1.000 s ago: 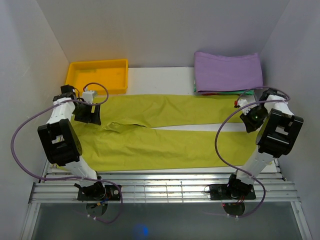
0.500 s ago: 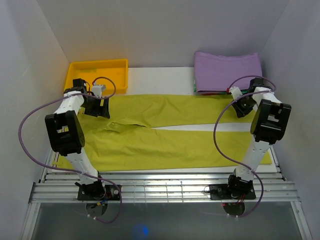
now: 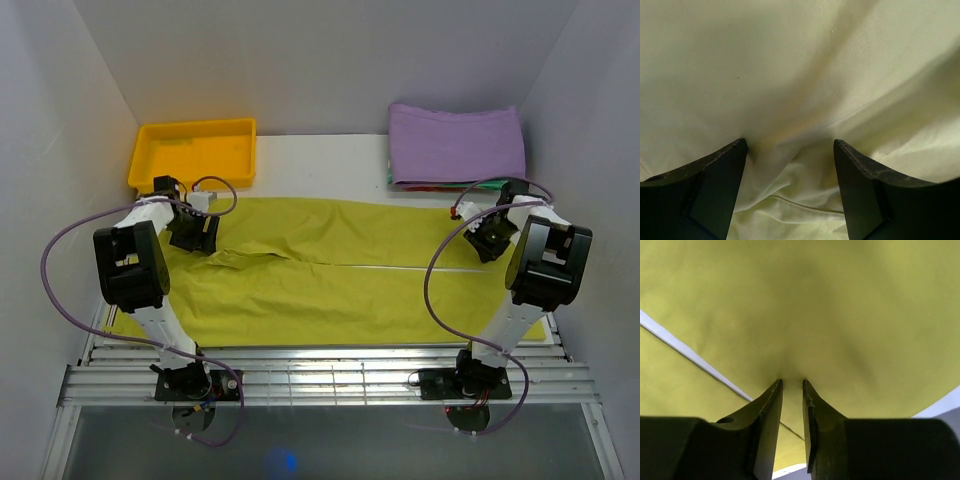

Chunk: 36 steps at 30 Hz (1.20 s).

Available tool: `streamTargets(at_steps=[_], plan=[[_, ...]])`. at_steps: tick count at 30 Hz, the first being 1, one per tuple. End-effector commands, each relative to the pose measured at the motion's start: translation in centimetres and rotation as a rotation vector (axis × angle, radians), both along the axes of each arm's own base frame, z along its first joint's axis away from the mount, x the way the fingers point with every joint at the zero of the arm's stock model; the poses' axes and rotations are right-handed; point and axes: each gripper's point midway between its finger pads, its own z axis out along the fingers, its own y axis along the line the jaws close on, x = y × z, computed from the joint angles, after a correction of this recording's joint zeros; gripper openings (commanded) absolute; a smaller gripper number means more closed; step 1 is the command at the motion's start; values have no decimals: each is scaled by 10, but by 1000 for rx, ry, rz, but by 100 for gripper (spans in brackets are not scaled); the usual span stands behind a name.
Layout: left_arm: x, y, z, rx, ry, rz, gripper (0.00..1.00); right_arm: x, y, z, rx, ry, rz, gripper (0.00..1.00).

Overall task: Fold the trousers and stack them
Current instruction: Flatten the trousers out

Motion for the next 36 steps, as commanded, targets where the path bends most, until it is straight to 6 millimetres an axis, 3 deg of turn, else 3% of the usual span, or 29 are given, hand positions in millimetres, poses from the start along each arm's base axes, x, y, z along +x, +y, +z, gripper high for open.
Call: streamTargets(at_steps=[1, 4, 5, 6, 7, 8, 10, 13, 20, 24, 26, 28, 29, 30, 33, 36], plan=[[-23, 12, -6, 80, 47, -25, 81, -56, 22, -1, 129, 219, 11, 30], [-20, 10, 1, 67, 30, -22, 82, -5, 3, 33, 123, 71, -51, 45], [-16, 8, 7, 55, 16, -22, 82, 6, -1, 34, 139, 67, -96, 53], [-14, 7, 9, 46, 15, -16, 82, 33, -13, 56, 131, -8, -118, 56], [-12, 6, 11, 40, 12, -11, 83, 43, -17, 62, 130, -22, -142, 57], [-8, 6, 14, 34, 10, -9, 83, 50, -23, 57, 139, -12, -178, 60], [-6, 5, 16, 27, 9, -2, 83, 74, -35, 71, 123, -69, -209, 61], [-3, 6, 18, 27, 3, 3, 83, 86, -43, 61, 117, -65, -251, 61], [-1, 8, 19, 37, 6, 8, 84, 70, -34, 15, 161, 58, -261, 66], [0, 8, 19, 36, 5, 11, 84, 59, -23, 4, 206, 100, -247, 66], [2, 7, 20, 32, -1, 14, 84, 59, -20, 1, 228, 108, -239, 55], [2, 6, 20, 25, 1, 20, 84, 58, -17, 5, 243, 111, -231, 35], [3, 6, 20, 24, 0, 23, 84, 60, -13, 10, 265, 100, -224, 18], [3, 6, 20, 24, 0, 23, 84, 60, -10, 17, 277, 92, -220, 12], [2, 7, 21, 26, -3, 24, 84, 61, 2, 51, 311, 36, -181, 8], [1, 7, 21, 31, -6, 20, 84, 46, 24, 70, 305, -4, -103, 8]])
